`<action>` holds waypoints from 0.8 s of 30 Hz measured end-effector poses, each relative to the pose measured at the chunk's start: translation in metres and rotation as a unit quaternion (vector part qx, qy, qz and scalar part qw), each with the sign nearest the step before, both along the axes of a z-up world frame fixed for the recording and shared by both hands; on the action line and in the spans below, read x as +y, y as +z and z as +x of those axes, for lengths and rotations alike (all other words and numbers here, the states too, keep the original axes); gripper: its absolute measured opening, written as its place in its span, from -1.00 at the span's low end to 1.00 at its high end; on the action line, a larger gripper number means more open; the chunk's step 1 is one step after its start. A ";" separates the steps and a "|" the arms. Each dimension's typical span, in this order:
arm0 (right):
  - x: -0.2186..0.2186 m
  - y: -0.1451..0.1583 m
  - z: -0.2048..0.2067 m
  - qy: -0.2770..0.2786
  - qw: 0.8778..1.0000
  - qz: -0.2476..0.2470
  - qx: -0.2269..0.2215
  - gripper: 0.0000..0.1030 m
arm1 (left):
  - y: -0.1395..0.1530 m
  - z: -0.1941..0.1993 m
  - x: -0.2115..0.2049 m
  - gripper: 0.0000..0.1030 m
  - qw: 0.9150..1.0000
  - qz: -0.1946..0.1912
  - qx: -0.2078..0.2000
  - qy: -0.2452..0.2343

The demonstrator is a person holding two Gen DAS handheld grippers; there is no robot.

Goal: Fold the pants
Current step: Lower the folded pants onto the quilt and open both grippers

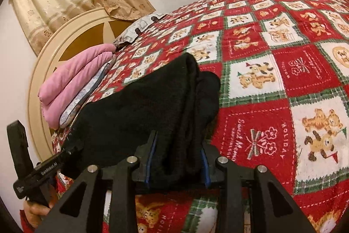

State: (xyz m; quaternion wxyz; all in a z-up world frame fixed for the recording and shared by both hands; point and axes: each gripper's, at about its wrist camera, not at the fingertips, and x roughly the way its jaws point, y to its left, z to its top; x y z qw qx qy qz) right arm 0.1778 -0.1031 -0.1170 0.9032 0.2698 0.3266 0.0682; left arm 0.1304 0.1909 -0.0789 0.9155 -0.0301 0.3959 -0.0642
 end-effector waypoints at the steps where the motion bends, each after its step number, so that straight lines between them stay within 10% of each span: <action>1: -0.001 -0.001 0.000 -0.002 1.000 0.001 0.002 -0.06 | -0.002 -0.001 0.001 -0.33 1.000 0.004 0.004 0.003; 7: -0.014 -0.003 -0.007 0.000 1.000 0.017 0.022 0.24 | -0.006 -0.007 0.018 0.49 0.999 0.030 0.013 0.041; 17: -0.007 0.060 -0.061 -0.092 0.986 -0.114 -0.079 0.26 | 0.026 -0.031 0.067 0.54 0.990 0.007 -0.043 0.132; 20: 0.009 0.071 -0.055 -0.032 0.989 -0.110 -0.092 -0.59 | 0.035 -0.032 0.049 0.54 0.993 -0.007 -0.068 0.094; 24: 0.028 0.055 -0.043 0.033 0.994 -0.090 -0.057 -0.67 | 0.027 -0.027 0.011 0.54 0.998 -0.007 -0.059 0.034</action>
